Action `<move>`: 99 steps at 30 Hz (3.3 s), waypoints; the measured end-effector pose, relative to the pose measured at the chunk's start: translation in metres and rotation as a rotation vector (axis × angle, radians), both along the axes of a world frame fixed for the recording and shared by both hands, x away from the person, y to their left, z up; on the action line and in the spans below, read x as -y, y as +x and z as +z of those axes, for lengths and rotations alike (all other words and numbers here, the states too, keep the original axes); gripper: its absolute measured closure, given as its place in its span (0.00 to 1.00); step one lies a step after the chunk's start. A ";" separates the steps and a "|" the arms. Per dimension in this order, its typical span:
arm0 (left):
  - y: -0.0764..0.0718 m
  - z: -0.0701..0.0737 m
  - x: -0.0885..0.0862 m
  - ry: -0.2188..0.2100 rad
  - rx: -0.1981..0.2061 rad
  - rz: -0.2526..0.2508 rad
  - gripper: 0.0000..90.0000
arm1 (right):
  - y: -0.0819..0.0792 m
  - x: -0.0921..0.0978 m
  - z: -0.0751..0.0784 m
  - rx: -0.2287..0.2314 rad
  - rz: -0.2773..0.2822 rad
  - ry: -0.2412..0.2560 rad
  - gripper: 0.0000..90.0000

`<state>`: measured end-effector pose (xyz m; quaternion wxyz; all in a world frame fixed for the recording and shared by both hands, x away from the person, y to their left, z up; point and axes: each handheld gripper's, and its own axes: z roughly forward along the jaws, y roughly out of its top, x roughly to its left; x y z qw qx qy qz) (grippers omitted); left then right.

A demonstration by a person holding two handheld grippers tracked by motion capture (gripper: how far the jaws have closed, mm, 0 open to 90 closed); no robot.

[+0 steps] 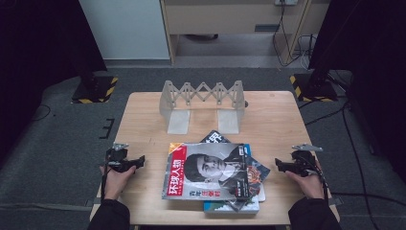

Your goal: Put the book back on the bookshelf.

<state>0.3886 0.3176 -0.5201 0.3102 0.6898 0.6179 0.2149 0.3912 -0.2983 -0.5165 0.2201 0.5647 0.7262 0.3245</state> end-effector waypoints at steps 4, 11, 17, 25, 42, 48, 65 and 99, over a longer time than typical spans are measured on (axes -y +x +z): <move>-0.006 0.011 0.004 -0.040 0.030 -0.016 0.14 | -0.004 -0.001 0.016 0.045 -0.028 0.068 0.11; -0.018 0.029 0.013 -0.077 0.089 -0.049 0.16 | -0.009 -0.006 0.032 0.075 -0.039 0.110 0.12; -0.023 0.036 0.023 -0.096 0.103 -0.084 0.18 | -0.011 -0.012 0.041 0.082 -0.013 0.143 0.12; -0.032 0.045 0.036 -0.129 0.118 -0.144 0.20 | -0.016 -0.026 0.060 0.120 0.011 0.166 0.11; -0.045 0.048 0.060 -0.175 0.096 -0.230 0.22 | -0.025 -0.065 0.071 0.123 0.109 0.167 0.14; -0.048 0.047 0.066 -0.183 0.080 -0.256 0.22 | -0.027 -0.073 0.072 0.119 0.126 0.173 0.14; -0.054 0.038 0.082 -0.209 0.027 -0.316 0.23 | -0.034 -0.103 0.063 0.076 0.205 0.172 0.15; -0.061 0.018 0.100 -0.287 -0.115 -0.420 0.20 | -0.042 -0.129 0.032 0.001 0.307 0.130 0.15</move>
